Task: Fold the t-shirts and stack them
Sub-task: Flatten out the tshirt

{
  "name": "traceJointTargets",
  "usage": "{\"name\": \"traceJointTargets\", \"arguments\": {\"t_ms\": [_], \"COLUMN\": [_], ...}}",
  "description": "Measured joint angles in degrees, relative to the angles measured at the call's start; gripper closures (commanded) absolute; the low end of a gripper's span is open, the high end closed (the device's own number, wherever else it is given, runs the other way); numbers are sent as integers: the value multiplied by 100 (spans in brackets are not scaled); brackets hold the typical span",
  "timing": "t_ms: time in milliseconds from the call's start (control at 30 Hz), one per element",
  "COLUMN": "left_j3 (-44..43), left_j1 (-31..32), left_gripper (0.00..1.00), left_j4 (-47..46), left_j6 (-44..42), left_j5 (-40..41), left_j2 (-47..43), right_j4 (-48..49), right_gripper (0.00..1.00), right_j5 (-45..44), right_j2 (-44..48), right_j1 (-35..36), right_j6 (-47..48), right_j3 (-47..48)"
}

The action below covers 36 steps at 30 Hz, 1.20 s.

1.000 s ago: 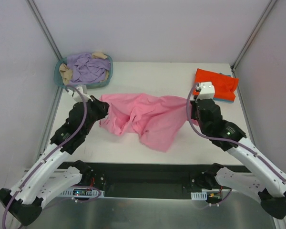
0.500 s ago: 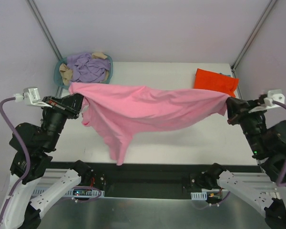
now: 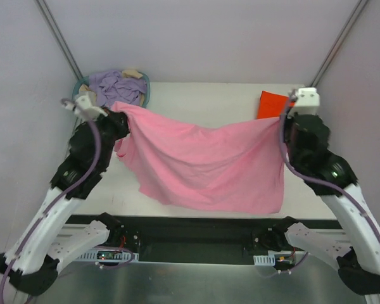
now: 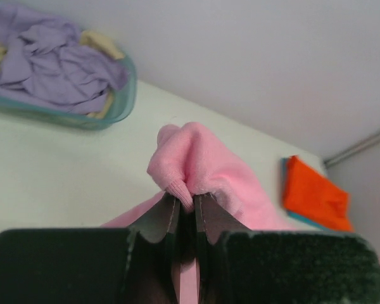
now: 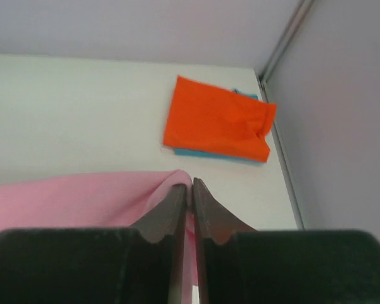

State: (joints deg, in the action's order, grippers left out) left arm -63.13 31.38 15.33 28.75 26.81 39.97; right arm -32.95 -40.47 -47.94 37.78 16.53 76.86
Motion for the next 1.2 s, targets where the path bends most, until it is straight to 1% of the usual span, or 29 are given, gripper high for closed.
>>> {"name": "traceJointTargets", "arguments": {"t_ms": [33, 67, 100, 133, 167, 200, 233, 267, 300, 333, 400, 433, 467, 500, 533, 567, 633, 767, 867, 967, 1100, 1200], "left_j3": [-11, -37, -94, -199, -393, -765, -1045, -1357, -1709, -1969, -2409, -2483, -2483, -2465, -2428, -2380, -2004, -752, 240, 1333, 2562, 3220], "left_j1": [-37, -116, -238, -356, -540, -758, -890, -1019, -1117, -1178, -1266, -1270, -1268, -1259, -1257, -1257, -1257, -1231, -1231, -1231, -1231, -1263], "left_gripper": [98, 99, 100, 97, 88, 47, 23, 5, 1, 1, 1, 1, 1, 1, 1, 1, 1, 1, 1, 1, 1, 1], "left_j4": [-26, -79, -105, -105, -111, -96, -109, -125, -87, -72, 37, 83, 173, 260, 291, 295, 225, 269, 225, 293, 538, 772], "left_j6": [-24, -55, -87, -111, -133, -166, -245, -369, -466, -560, -647, -693, -715, -723, -721, -719, -647, -289, 31, 393, 955, 1432], "left_j5": [186, 308, 372, 389, 361, 323, 260, 179, 96, 28, -129, -197, -262, -304, -361, -420, -568, -732, -798, -811, -621, -345], "left_j2": [442, 944, 1547, 2015, 2743, 3617, 4221, 4885, 5497, 5923, 6620, 6778, 6806, 6784, 6697, 6581, 6140, 4631, 3423, 2240, 1137, 610], "right_j4": [50, 85, 144, 205, 260, 376, 450, 490, 476, 450, 343, 284, 262, 262, 256, 258, 236, 247, 282, 376, 487, 573], "right_gripper": [91, 91, 91, 90, 88, 83, 58, 44, 38, 35, 32, 21, 15, 11, 3, 3, 3, 3, 3, 3, 3, 3], "right_j5": [72, 162, 369, 525, 625, 772, 874, 1008, 1145, 1252, 1362, 1381, 1375, 1353, 1318, 1283, 1235, 1231, 1314, 1453, 1659, 1729], "right_j2": [-310, -603, -1056, -1482, -1886, -2514, -2874, -3383, -3836, -4218, -4843, -5066, -5198, -5230, -5226, -5180, -5064, -4441, -3652, -2472, -988, -136], "right_j1": [-284, -514, -885, -1165, -1360, -1652, -1775, -1954, -2083, -2179, -2312, -2339, -2343, -2341, -2332, -2326, -2312, -2312, -2312, -2312, -2312, -2312], "right_j6": [-42, -96, -188, -256, -306, -378, -411, -446, -481, -474, -442, -431, -428, -448, -466, -487, -577, -979, -1307, -1637, -2020, -2297], "right_j3": [-149, -267, -387, -446, -463, -444, -428, -363, -236, -79, 323, 540, 702, 785, 820, 822, 765, 98, -629, -1530, -2485, -3091]}}
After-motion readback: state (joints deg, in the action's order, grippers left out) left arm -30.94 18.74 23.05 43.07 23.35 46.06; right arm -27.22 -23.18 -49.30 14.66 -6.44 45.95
